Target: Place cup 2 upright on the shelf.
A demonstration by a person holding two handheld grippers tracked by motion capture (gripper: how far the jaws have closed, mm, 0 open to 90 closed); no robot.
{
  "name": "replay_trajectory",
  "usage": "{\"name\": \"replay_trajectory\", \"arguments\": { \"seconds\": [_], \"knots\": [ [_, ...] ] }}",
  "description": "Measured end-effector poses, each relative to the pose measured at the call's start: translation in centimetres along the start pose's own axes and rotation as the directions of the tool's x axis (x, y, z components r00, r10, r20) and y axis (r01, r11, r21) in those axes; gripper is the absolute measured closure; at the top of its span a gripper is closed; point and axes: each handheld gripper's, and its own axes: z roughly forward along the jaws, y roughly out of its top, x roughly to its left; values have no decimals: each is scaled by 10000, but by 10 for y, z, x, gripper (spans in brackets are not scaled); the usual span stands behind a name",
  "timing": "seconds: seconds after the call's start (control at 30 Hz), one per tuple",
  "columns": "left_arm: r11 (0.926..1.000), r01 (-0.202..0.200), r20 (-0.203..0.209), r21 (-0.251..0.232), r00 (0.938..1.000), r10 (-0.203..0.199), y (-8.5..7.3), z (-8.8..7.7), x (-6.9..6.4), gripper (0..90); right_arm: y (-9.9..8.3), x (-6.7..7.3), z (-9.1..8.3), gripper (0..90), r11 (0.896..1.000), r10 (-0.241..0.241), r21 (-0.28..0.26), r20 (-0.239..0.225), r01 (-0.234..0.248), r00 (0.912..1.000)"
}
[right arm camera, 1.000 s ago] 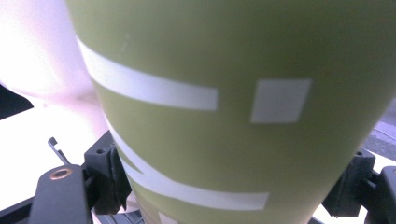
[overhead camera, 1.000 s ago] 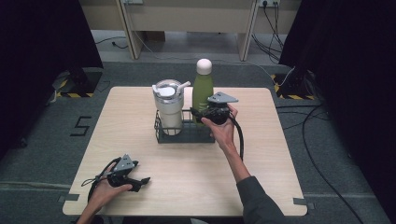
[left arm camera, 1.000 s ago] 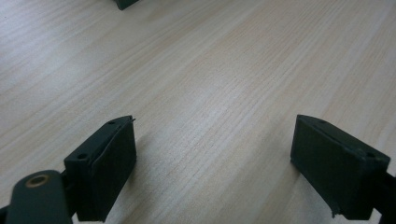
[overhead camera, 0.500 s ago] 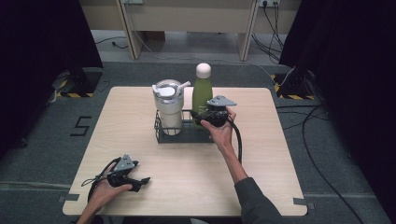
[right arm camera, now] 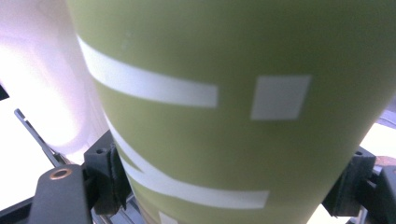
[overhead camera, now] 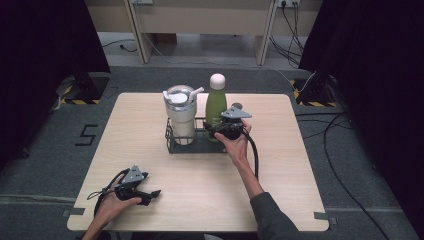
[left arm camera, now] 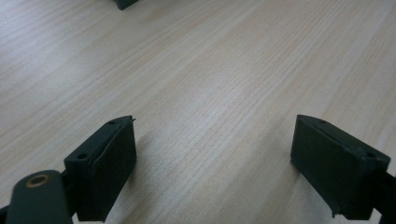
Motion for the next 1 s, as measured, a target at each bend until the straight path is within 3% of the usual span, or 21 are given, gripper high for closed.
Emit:
{"name": "replay_trajectory", "arguments": {
  "seconds": [0.27,0.6,1.0],
  "knots": [
    [10000,18,-5,-16,10000,-18,0,0,0,135,-4,6,4,205,9993,-365,-4,74,365,9993],
    [10000,11,3,-1,10000,-11,0,0,0,135,-4,0,0,152,9998,182,-83,-296,-184,9994],
    [10000,-15,-1,20,10000,15,0,0,0,135,0,2,-10,150,10000,-51,-73,-32,50,10000]
  ]
}}
